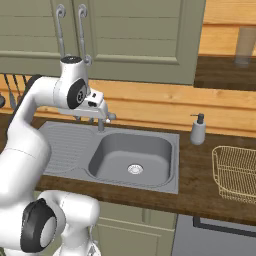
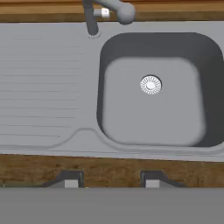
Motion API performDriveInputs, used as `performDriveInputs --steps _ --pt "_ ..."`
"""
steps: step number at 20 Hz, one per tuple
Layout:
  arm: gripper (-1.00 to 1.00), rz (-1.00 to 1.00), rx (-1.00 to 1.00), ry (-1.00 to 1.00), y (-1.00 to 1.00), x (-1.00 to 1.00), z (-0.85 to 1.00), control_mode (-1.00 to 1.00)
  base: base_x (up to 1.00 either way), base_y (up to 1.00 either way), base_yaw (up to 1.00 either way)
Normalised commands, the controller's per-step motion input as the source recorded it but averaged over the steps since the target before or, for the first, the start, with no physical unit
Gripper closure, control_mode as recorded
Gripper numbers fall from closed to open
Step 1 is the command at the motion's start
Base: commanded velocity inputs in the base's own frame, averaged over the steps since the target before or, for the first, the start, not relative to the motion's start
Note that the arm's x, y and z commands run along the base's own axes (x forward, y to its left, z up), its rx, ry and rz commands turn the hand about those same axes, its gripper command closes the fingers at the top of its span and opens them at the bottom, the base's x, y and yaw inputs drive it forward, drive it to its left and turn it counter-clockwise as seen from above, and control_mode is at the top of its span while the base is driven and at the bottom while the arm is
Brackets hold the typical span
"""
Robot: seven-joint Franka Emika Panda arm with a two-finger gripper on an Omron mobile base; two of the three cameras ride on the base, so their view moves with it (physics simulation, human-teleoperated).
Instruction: Open the cabinet, pick up the bread from the cabinet and place it in the basket. Then move the basket to the dining counter.
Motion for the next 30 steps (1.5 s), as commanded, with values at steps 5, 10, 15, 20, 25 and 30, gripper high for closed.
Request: performDriveInputs --steps 5,10,15,20,25,30 --pt "-1.00 0.00 0.00 -0.16 0.00 -0.22 0.02 -1.00 0.00 0.00 0.00" --pt "-1.00 0.01 0.00 -0.50 0.00 -0.48 0.35 -1.00 0.00 0.00 0.00" --pt "-1.00 0.00 0.00 -0.41 0.00 -0.43 0.56 -1.00 0.00 0.00 0.00" --pt "-1.00 0.00 0.00 -0.37 0.00 -0.20 0.75 -1.00 0.00 0.00 0.00" --pt "-1.00 0.00 0.02 -0.32 0.00 -0.13 0.90 -1.00 0.00 0.00 0.00" --pt "-1.00 0.00 0.01 -0.24 0.00 -0.11 0.84 -1.00 0.00 0.00 0.00"
